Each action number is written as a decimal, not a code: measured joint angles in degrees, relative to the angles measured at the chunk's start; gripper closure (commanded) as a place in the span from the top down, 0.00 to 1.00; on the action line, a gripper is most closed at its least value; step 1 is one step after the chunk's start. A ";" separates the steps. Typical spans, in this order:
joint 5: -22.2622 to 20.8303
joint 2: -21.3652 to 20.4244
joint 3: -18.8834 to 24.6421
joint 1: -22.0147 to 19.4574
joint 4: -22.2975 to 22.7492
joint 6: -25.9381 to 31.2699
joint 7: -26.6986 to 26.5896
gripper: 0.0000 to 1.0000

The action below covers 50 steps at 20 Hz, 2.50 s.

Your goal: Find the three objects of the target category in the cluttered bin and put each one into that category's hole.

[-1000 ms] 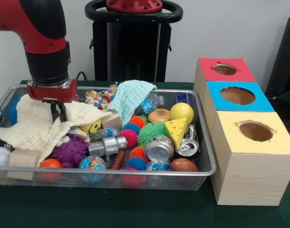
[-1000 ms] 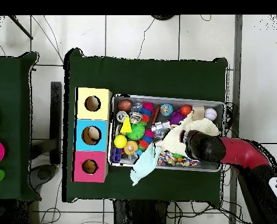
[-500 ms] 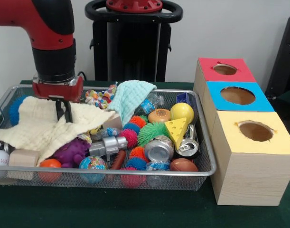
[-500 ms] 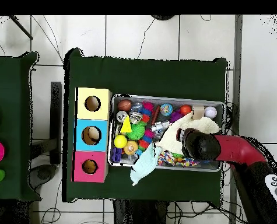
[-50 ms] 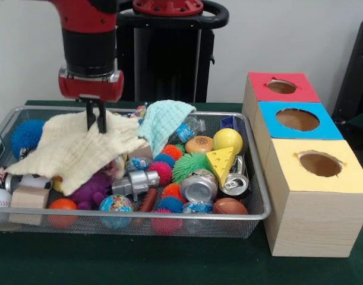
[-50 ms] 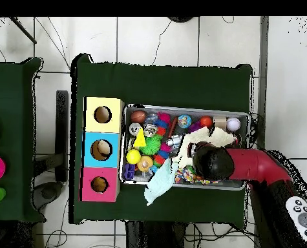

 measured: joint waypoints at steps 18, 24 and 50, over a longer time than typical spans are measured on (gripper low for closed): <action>5.87 -8.97 -2.26 3.49 3.69 4.63 0.00 0.00; 6.89 -10.64 -3.87 4.37 5.13 4.82 0.00 0.00; 10.98 -12.97 -10.61 12.46 9.97 5.35 0.00 0.00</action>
